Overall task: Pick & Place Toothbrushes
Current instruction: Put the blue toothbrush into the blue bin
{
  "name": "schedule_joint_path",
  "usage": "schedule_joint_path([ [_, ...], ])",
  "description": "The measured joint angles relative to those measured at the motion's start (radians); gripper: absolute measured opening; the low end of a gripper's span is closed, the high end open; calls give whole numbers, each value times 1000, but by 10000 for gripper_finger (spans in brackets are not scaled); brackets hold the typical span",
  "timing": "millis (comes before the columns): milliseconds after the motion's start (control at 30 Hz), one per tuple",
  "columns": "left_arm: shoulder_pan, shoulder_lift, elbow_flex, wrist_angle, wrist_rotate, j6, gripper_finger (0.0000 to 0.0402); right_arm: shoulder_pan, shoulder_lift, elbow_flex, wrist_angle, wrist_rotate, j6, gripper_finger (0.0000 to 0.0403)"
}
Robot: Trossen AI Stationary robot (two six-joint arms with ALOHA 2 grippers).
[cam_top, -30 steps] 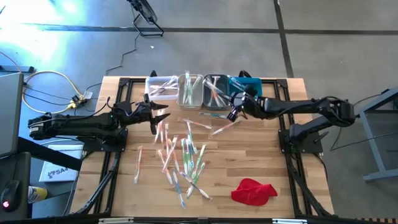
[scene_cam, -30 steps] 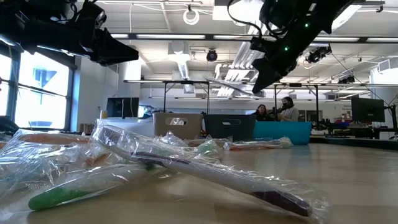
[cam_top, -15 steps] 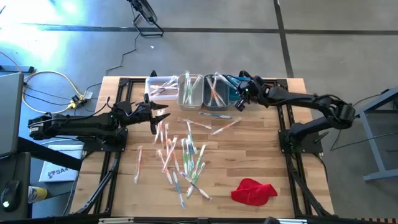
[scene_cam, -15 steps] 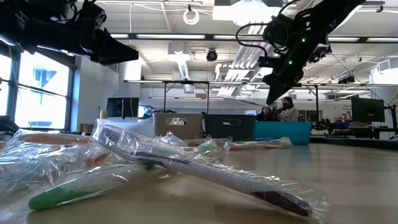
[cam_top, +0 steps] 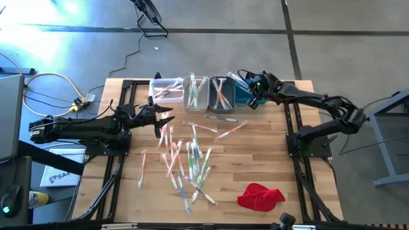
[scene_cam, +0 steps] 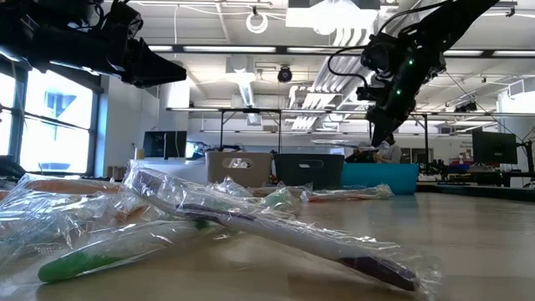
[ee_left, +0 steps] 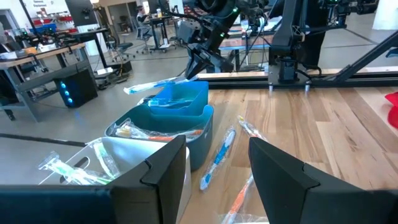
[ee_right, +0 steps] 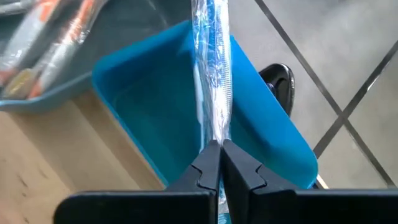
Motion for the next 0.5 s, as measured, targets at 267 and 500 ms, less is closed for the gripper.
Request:
schedule_joint_path([
  [267, 0, 0, 0, 0, 0, 0, 171, -89, 0, 0, -49, -43, -5, 3],
  [500, 0, 0, 0, 0, 0, 0, 171, -147, 1, 0, -107, -107, -48, 3],
])
